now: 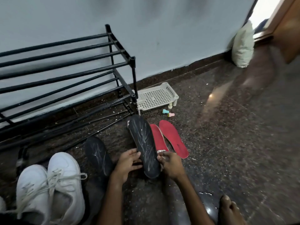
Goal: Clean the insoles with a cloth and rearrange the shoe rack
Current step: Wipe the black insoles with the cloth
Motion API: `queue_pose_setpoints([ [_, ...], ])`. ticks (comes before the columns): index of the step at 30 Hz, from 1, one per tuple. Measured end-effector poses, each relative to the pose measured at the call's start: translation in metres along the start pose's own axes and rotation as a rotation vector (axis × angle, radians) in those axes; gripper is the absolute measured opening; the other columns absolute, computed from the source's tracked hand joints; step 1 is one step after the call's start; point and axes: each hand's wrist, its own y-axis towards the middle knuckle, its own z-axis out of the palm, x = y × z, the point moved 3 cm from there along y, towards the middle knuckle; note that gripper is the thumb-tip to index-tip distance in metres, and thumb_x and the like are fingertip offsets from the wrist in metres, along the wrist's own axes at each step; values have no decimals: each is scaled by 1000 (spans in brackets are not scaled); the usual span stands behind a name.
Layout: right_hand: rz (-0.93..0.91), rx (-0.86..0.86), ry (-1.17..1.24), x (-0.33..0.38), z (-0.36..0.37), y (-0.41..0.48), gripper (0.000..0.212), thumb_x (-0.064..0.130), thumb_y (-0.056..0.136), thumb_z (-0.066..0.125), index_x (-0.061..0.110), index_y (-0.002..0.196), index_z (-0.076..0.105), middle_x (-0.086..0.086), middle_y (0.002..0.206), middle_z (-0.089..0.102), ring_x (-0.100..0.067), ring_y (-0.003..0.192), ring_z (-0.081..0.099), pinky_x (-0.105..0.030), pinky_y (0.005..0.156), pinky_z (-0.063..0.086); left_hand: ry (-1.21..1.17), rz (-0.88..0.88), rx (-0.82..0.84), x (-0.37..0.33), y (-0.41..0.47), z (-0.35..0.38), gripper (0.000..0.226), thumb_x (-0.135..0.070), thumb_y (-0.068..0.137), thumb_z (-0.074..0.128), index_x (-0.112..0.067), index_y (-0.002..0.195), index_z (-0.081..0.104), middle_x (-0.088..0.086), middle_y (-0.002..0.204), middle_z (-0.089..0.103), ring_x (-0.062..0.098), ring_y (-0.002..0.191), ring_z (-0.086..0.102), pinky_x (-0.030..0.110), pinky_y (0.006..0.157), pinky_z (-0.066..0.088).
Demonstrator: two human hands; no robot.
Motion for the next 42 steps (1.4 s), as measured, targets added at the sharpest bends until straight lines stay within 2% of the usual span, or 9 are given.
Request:
queue_pose_setpoints([
  [7,-127,-103,59,20,-91,-39,10,17,88,68,15,95,76,8,88,74,1,76,66,-21,67,50,-107,77,166,-53,-15,76,60,-64,95,35,-18,117,66,9,115,70,24,102,65,42,84,52],
  [13,-152,136,188,26,-144,-63,10,14,91,67,6,93,74,7,72,68,-7,65,58,-24,60,46,-651,205,403,-94,-38,107,85,-75,88,33,-11,139,52,20,139,55,37,125,55,51,103,43],
  [17,-119,214,239,25,-160,-77,11,6,91,65,-2,95,71,6,71,68,-5,64,59,-20,59,47,-643,286,516,-115,-54,120,98,-80,88,26,-6,152,29,21,146,45,41,126,50,60,113,29],
  [20,-64,88,235,26,-171,-84,11,7,93,63,5,100,72,4,81,70,-7,69,62,-24,59,50,-620,322,529,-127,-65,137,95,-79,89,24,-6,148,36,17,123,59,33,103,63,50,98,47],
  [24,-166,-349,48,48,-207,-92,39,13,91,64,34,124,62,9,113,68,-8,98,66,-30,84,56,-523,346,565,-131,-81,168,95,-80,86,30,-6,144,45,22,128,55,38,115,53,63,112,26],
  [31,-256,-318,652,134,-208,-98,26,8,82,75,3,103,61,-8,87,73,-21,77,69,-39,72,58,-400,408,568,-118,-110,217,87,-68,94,20,-1,140,47,24,134,57,37,128,53,52,111,38],
  [35,47,-521,-39,66,-183,-99,16,24,84,71,18,79,57,3,76,63,-7,60,55,-20,51,44,-354,490,580,-120,-115,223,95,-74,83,40,1,140,46,20,115,62,33,115,54,46,104,44],
  [38,425,-432,-408,-25,-181,-123,19,30,85,65,14,79,57,-7,86,67,-20,74,62,-26,60,45,-310,573,528,-122,-111,219,90,-73,85,33,-2,136,53,23,117,63,36,116,55,45,97,47],
  [42,378,-502,-157,-26,-217,-122,16,25,79,75,16,80,62,-6,89,70,-22,79,65,-30,68,51,-276,617,519,-119,-110,219,90,-74,85,33,-3,135,54,26,120,60,35,117,56,42,93,50],
])
